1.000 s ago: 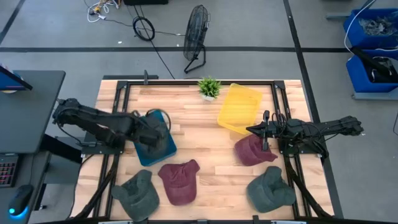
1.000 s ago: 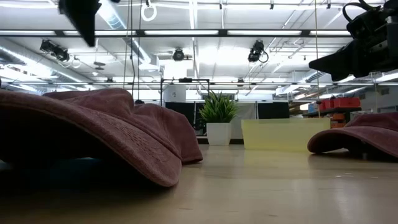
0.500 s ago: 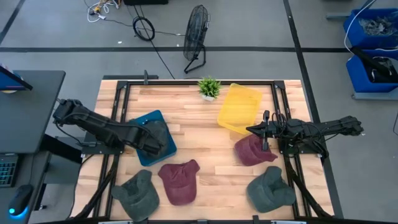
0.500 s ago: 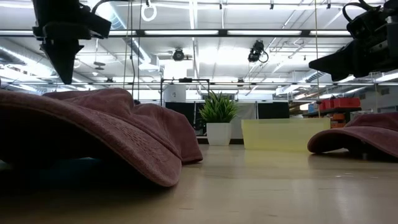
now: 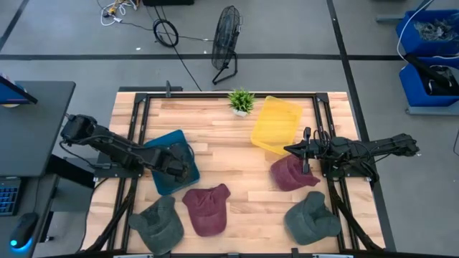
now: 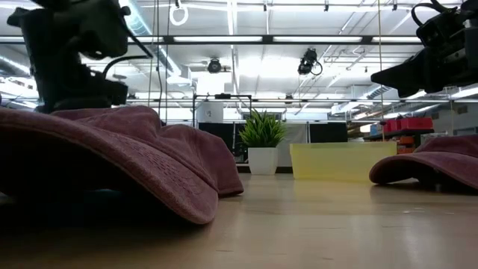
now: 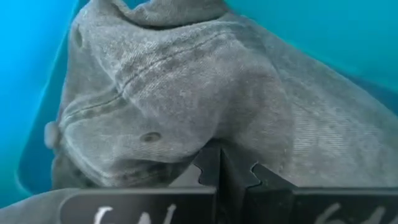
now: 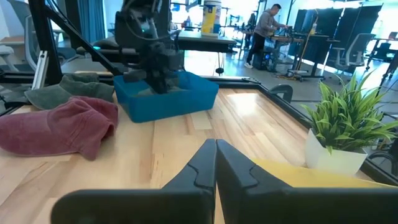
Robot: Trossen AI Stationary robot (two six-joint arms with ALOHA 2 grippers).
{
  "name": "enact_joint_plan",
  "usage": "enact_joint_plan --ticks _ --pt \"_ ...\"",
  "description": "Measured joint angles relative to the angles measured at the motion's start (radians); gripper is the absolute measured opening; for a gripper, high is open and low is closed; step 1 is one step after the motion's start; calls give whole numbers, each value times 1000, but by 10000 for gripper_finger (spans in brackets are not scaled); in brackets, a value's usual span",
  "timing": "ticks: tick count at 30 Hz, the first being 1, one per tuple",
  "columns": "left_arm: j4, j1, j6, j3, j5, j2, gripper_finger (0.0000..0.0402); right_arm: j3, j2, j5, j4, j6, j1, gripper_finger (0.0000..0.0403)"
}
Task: Pick & Place hat
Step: Put the top gray cap into the blue bin, then put the left gray cap into the blue bin
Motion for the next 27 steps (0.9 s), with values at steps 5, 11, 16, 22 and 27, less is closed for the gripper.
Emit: enact_joint_plan --ticks 5,11,16,22,27 --pt "-27 15 50 10 13 -8 3 0 0 0 0 0 0 11" --pt "-278 -11 120 249 6 -35 3 0 0 1 0 -10 0 11" --pt "-500 -67 127 498 89 -35 5 0 0 0 0 -2 0 11" --pt "-461 -196 -36 596 375 -32 53 0 10 -2 0 1 0 11" --pt "-386 -354 -318 540 484 1 127 0 37 -2 -1 8 0 11"
